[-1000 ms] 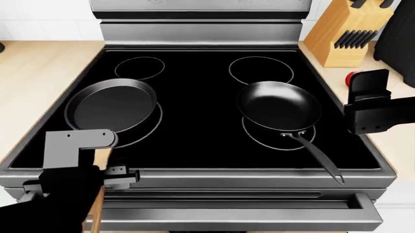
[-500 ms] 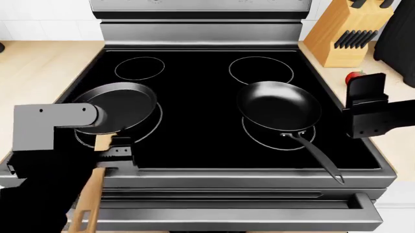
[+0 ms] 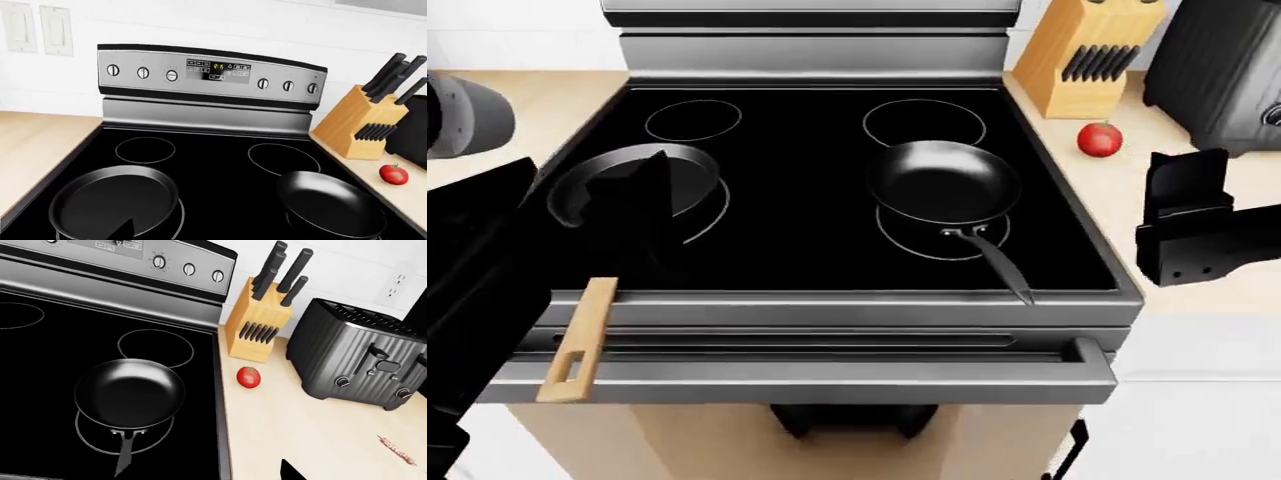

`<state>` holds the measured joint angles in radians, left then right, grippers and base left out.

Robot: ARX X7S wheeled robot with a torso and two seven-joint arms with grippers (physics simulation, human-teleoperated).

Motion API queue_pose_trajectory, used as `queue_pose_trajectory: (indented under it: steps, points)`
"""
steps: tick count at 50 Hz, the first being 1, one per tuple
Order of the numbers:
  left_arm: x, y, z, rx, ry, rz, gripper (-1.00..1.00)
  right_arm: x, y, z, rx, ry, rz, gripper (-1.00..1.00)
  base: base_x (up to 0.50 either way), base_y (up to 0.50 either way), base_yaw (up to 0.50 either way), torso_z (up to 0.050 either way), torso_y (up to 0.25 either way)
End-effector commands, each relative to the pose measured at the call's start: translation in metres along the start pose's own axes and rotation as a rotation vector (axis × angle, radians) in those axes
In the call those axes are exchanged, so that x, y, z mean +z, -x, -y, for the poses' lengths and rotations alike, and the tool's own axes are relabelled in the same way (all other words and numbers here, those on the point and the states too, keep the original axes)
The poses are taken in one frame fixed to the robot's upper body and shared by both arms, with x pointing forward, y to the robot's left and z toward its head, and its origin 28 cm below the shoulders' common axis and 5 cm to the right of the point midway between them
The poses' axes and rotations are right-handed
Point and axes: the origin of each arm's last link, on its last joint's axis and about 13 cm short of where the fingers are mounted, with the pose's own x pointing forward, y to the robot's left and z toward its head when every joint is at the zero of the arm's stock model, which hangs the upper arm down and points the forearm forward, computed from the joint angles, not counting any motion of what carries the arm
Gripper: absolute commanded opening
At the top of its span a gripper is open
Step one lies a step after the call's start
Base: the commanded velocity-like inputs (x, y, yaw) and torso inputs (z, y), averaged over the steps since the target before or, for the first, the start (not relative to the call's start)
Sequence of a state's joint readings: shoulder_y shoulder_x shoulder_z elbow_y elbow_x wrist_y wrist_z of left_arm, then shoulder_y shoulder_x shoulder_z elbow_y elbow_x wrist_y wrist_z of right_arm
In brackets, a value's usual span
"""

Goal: Place both pans onto different burners. Then place the tomato and the kebabs on different pans.

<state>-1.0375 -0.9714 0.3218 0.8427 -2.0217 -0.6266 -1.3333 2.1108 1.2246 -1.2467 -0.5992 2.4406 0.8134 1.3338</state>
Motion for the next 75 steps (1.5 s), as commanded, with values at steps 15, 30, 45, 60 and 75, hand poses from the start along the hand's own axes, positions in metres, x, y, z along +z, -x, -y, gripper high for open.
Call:
queue_pose_trajectory:
  steps: [15, 30, 45, 60, 75]
  points:
    - [0.007, 0.003, 0.011, -0.094, 0.05, 0.077, 1.0, -0.012, -0.001, 0.006, -0.024, -0.071, 0.044, 1.0, 0.03, -0.5, 0.0, 0.0, 0.0]
    - [0.007, 0.002, 0.016, -0.104, 0.043, 0.077, 1.0, -0.013, -0.004, 0.004, -0.011, -0.09, 0.06, 1.0, 0.09, -0.5, 0.0, 0.0, 0.0]
    - [0.006, 0.002, 0.015, -0.097, 0.046, 0.072, 1.0, -0.014, -0.009, 0.001, 0.012, -0.09, 0.065, 1.0, 0.1, -0.5, 0.0, 0.0, 0.0]
    - [0.004, 0.001, 0.014, -0.092, 0.054, 0.072, 1.0, -0.017, -0.011, -0.002, 0.025, -0.086, 0.059, 1.0, 0.11, -0.5, 0.0, 0.0, 0.0]
    - [0.003, 0.001, 0.013, -0.084, 0.061, 0.072, 1.0, -0.016, -0.023, -0.009, 0.076, -0.077, 0.091, 1.0, 0.04, -0.13, 0.0, 0.0, 0.0]
